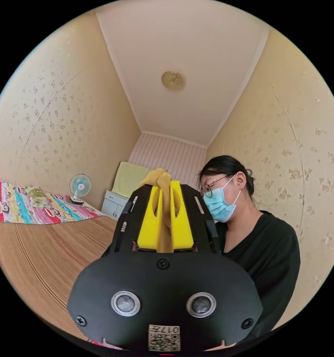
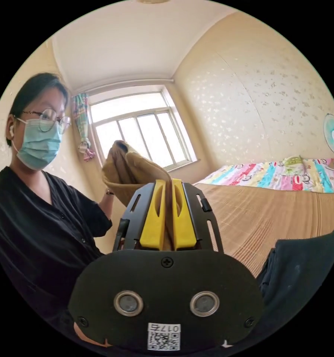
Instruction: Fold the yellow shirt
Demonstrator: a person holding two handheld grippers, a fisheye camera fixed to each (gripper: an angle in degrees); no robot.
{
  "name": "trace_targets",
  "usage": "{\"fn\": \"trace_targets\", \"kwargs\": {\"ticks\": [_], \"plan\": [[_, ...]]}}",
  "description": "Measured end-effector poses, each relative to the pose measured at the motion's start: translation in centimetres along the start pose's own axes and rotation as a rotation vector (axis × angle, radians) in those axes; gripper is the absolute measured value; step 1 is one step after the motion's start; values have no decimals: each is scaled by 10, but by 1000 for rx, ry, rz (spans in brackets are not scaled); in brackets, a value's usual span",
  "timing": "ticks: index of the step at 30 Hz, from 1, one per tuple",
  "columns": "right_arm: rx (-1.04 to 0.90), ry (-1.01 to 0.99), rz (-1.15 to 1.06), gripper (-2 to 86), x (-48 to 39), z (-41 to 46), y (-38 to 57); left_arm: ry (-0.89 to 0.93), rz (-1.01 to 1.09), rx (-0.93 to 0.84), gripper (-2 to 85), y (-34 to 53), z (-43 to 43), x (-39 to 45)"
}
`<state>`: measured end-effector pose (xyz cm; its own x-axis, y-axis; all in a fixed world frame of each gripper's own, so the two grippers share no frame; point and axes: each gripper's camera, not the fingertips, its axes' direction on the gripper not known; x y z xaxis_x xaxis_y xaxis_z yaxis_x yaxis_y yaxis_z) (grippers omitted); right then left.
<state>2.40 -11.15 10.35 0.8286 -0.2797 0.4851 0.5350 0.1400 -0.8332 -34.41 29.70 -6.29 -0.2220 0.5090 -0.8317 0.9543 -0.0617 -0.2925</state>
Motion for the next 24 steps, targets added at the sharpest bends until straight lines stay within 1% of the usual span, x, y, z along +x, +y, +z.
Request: {"fn": "trace_targets", "kwargs": {"ticks": [2, 3, 4, 7, 9, 12, 14, 15, 17, 18, 19, 20, 21, 22, 24], "plan": [[-93, -202, 53, 37, 10, 8, 2, 52, -15, 59, 28, 2, -3, -4], [-129, -227, 77, 36, 14, 12, 5, 68, -14, 70, 28, 2, -2, -5], [-183, -216, 108, 35, 15, 22, 14, 103, -15, 85, 28, 2, 3, -7], [-254, -11, 105, 33, -12, 38, 36, 169, -28, 69, 30, 0, 25, -12], [-228, 82, 96, 33, -31, 30, 39, 160, -34, 42, 31, -3, 34, -12], [-84, 243, 119, 33, -56, -13, 31, 87, -8, -8, 29, -6, 36, -3], [22, 438, 94, 33, -90, -43, 18, -18, -15, -76, 27, -3, 39, 3], [43, 501, 81, 33, -101, -48, 13, -50, -19, -96, 27, -2, 41, 4], [169, 765, 8, 32, -158, -59, 0, -167, -14, -166, 25, 8, 50, 11], [225, 817, -13, 32, -174, -60, 0, -169, -1, -176, 24, 12, 54, 13], [345, 884, -62, 32, -204, -62, 2, -136, 14, -188, 24, 21, 62, 19], [438, 926, -113, 31, -231, -61, 4, -91, 30, -186, 23, 28, 68, 28], [465, 945, -133, 31, -242, -60, 4, -81, 40, -176, 23, 31, 69, 33], [497, 971, -163, 31, -260, -58, 3, -88, 56, -146, 23, 35, 67, 43], [535, 957, -187, 32, -277, -59, -1, -134, 58, -78, 22, 36, 56, 53]]}}
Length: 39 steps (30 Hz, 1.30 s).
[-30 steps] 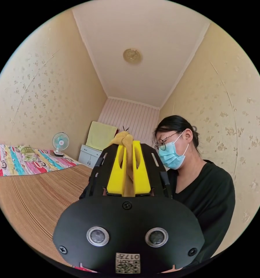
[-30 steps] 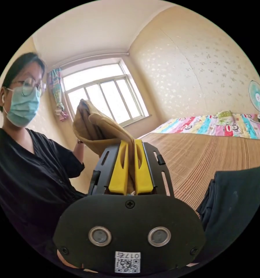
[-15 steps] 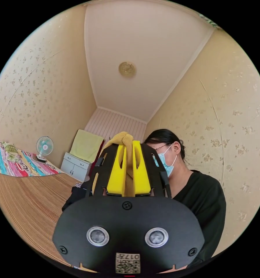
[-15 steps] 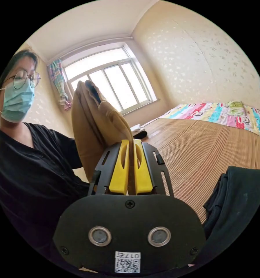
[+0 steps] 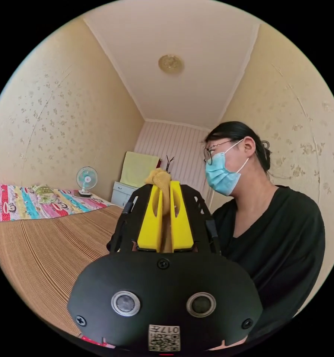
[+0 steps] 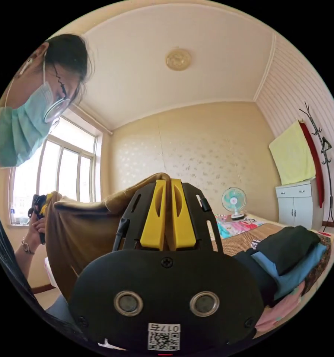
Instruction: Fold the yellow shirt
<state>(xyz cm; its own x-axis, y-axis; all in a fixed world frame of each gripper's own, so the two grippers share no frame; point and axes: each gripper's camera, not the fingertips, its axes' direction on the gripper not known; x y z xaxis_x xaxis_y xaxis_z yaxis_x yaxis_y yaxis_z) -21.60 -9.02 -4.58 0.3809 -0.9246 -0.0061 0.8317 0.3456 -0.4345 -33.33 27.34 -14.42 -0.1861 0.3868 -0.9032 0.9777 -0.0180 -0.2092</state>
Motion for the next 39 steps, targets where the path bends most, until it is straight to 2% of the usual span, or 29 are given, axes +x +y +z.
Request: {"fn": "trace_targets", "kwargs": {"ticks": [4, 6, 9, 12, 14, 15, 17, 19, 22, 29, 33, 35, 37, 39], "plan": [[55, -136, -27, 33, -18, -3, -23, -56, -46, 173, 17, -15, -28, -3], [49, -133, -73, 33, -32, 11, -31, -15, 25, 172, 16, -31, -30, -15], [4, -86, -157, 35, -49, 63, -36, -56, -77, 121, 17, -63, -30, -76], [-205, -74, -218, 41, -54, 182, -33, -389, -68, -23, 22, -98, -20, -160], [-517, -75, -248, 53, -48, 322, -5, -691, -61, -224, 31, -103, 8, -252], [-594, -82, -240, 57, -44, 356, 9, -741, -126, -266, 33, -98, 12, -279], [-916, -99, -106, 79, -22, 462, 74, -831, -444, -343, 48, -64, 10, -360], [-1016, -111, -69, 84, -18, 484, 118, -855, -547, -361, 69, -31, 3, -381], [-1070, -201, -67, 85, -31, 464, 182, -857, -595, -448, 115, 35, -9, -386], [-1270, -410, 28, 78, -86, 389, 339, -961, -593, -555, 113, 143, -67, -315], [-1292, -390, -20, 76, -118, 370, 376, -1090, -568, -695, 122, 166, -88, -266], [-1325, -403, -66, 73, -136, 370, 396, -1196, -631, -787, 124, 185, -107, -250], [-1362, -377, -139, 67, -149, 371, 419, -1195, -675, -816, 122, 202, -122, -249], [-1259, -356, -169, 59, -151, 359, 424, -1171, -708, -737, 115, 205, -144, -246]]}}
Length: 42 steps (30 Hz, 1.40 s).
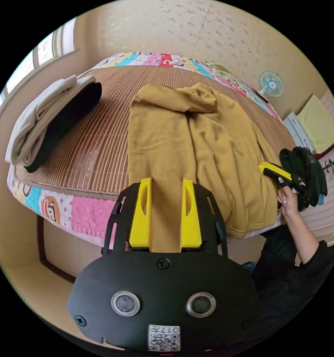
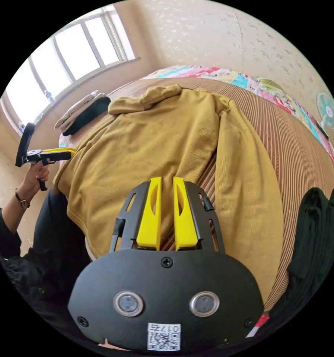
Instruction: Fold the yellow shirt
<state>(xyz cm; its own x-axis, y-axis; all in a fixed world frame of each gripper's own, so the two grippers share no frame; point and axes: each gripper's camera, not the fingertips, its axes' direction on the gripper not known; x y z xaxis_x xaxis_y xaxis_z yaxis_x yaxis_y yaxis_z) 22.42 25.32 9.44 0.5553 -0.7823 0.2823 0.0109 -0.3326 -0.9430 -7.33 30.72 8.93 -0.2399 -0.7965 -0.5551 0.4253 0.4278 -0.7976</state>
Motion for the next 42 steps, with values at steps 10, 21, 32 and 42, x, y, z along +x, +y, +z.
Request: {"fn": "trace_targets", "kwargs": {"ticks": [10, 21, 32, 42], "plan": [[-36, 184, -60, 38, -30, 0, 6, 845, -416, 502, 31, 35, -119, -234], [-16, 136, -25, 35, -25, -2, 12, 541, -767, 638, 115, 189, -164, -307], [-41, 133, -11, 35, -23, -2, 11, 416, -132, 142, 122, 54, -107, -139], [-57, 69, 57, 33, 2, -17, 33, 282, -197, -126, 21, 82, -44, -68]]}}
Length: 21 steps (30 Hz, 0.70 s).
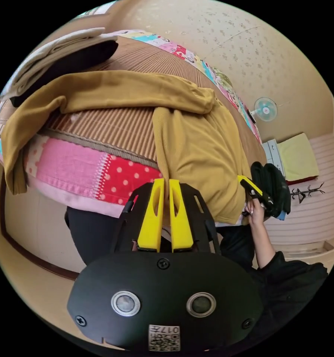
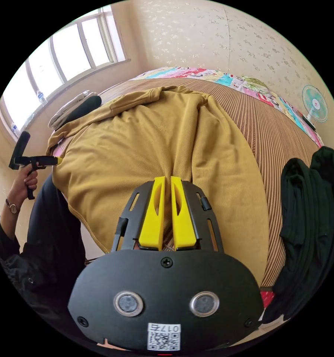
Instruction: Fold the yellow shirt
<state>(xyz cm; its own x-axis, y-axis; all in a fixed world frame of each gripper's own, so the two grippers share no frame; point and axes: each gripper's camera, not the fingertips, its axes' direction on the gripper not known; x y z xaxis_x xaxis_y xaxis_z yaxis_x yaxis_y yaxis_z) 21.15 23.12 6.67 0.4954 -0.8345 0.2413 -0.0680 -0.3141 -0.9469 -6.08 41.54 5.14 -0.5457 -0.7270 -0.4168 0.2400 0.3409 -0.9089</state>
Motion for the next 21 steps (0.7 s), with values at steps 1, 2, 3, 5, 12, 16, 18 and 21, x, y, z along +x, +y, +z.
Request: {"fn": "trace_targets", "kwargs": {"ticks": [1, 2, 3, 5, 12, 16, 18, 21], "plan": [[-10, 4, 6, 33, 4, -4, 6, 21, 29, -43, 16, 13, 11, 9], [-21, 15, 16, 33, 9, -9, 14, 23, 58, -106, 13, 25, 23, 18], [-27, 18, 20, 33, 10, -11, 18, 22, 71, -139, 12, 32, 30, 22], [-51, 22, 53, 33, 16, -22, 34, 33, 104, -261, 13, 56, 50, 37], [-89, -123, 149, 30, 36, -44, 69, -12, 268, -31, 66, 73, -12, 101], [-233, -5, 14, 26, 13, -49, 42, -89, 484, 23, 100, 37, -26, 162], [-217, 33, -5, 21, 5, -58, 28, -147, 535, 60, 108, 22, -29, 183], [-105, 27, -11, 15, 3, -82, 10, -208, 629, 8, 129, -6, -3, 207]]}}
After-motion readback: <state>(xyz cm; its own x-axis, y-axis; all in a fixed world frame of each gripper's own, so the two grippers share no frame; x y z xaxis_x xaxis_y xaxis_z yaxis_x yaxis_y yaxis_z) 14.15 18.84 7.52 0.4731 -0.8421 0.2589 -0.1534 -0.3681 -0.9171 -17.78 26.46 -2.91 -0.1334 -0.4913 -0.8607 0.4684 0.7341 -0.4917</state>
